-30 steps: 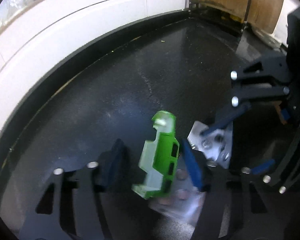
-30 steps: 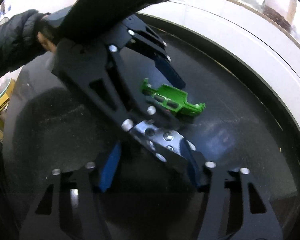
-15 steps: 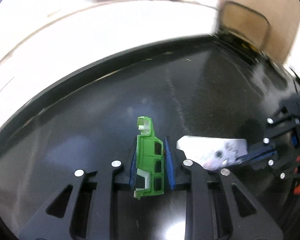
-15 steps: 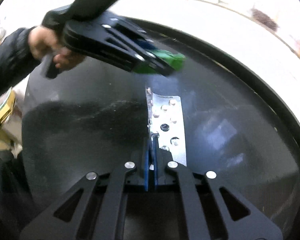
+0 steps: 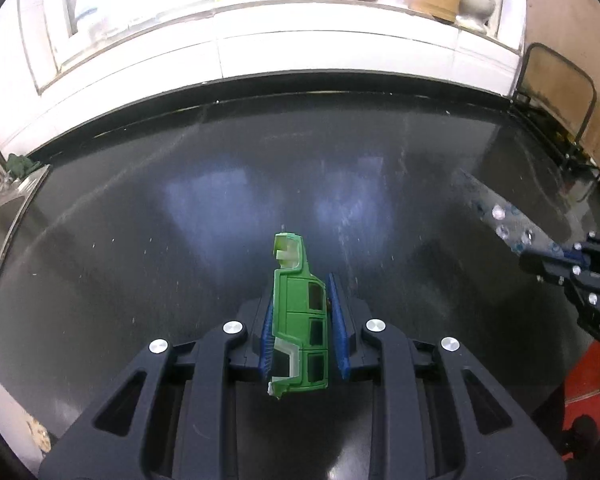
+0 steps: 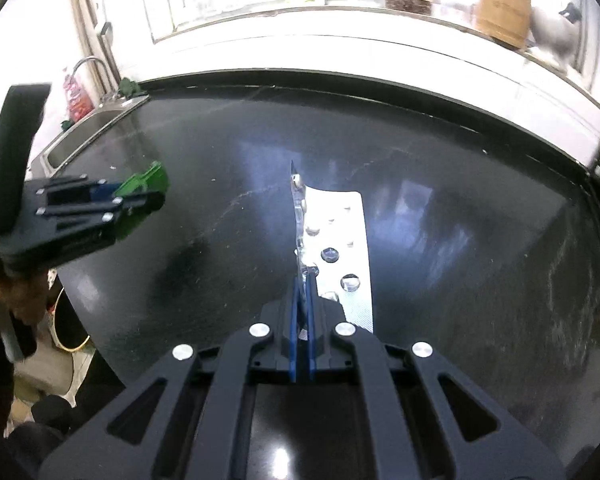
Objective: Collect trash
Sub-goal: 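Carry toy car and blister pack over the black bin and open both tools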
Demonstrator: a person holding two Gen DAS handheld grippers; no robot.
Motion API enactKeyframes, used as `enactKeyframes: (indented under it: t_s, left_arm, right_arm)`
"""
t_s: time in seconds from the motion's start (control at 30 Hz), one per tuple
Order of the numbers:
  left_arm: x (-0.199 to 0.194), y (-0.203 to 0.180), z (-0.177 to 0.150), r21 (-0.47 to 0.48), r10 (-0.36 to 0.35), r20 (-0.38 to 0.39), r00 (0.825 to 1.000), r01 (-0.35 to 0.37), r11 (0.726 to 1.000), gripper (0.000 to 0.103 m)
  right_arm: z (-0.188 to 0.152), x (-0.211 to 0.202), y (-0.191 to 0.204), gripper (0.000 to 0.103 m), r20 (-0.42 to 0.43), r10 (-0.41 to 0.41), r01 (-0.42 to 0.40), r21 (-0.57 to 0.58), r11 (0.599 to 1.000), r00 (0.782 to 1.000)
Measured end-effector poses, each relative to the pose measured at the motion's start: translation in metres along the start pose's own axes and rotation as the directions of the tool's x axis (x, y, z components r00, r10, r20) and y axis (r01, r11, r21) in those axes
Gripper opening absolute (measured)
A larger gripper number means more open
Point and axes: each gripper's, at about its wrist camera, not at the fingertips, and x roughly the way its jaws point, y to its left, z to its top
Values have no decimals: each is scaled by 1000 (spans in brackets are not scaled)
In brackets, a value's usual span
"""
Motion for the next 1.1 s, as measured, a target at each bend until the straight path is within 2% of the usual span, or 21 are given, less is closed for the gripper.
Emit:
enactKeyframes:
  t_s: [0.13, 0.37, 0.53, 0.7, 0.83, 0.93, 1.03, 1.1]
  left_arm:
    - [-3, -8, -3, 11, -2, 4, 1000, 2, 1000, 23]
    - [-15, 2, -9, -8, 8, 27, 1000, -8, 1000, 23]
    - [-36, 31, -17, -57, 64, 55, 996, -61, 997, 23]
    - [-67, 82, -41, -133, 171, 72, 983, -160, 978, 23]
    - [-96, 132, -76, -225, 264, 54, 963, -246, 943, 23]
    - [-121, 173, -113, -309, 338, 21, 941, -316, 897, 23]
    - [-148, 216, -155, -399, 411, -27, 911, -387, 831, 23]
    - [-164, 241, -188, -461, 453, -72, 888, -433, 775, 23]
  right_arm:
    - [-4, -4, 2, 5, 8, -7, 7, 12, 1000, 1000]
    - [2, -12, 11, 5, 26, -18, 18, 4, 1000, 1000]
    - [21, -8, 49, 5, 39, 26, -23, -55, 998, 999]
    - [46, 2, 121, 5, 50, 125, -116, -161, 980, 991]
    - [60, 15, 193, 5, 31, 230, -215, -251, 944, 973]
    - [65, 22, 254, 5, 0, 316, -299, -321, 899, 949]
    - [63, 29, 315, 5, -53, 403, -392, -379, 838, 914]
    - [56, 33, 356, 5, -95, 456, -451, -415, 790, 885]
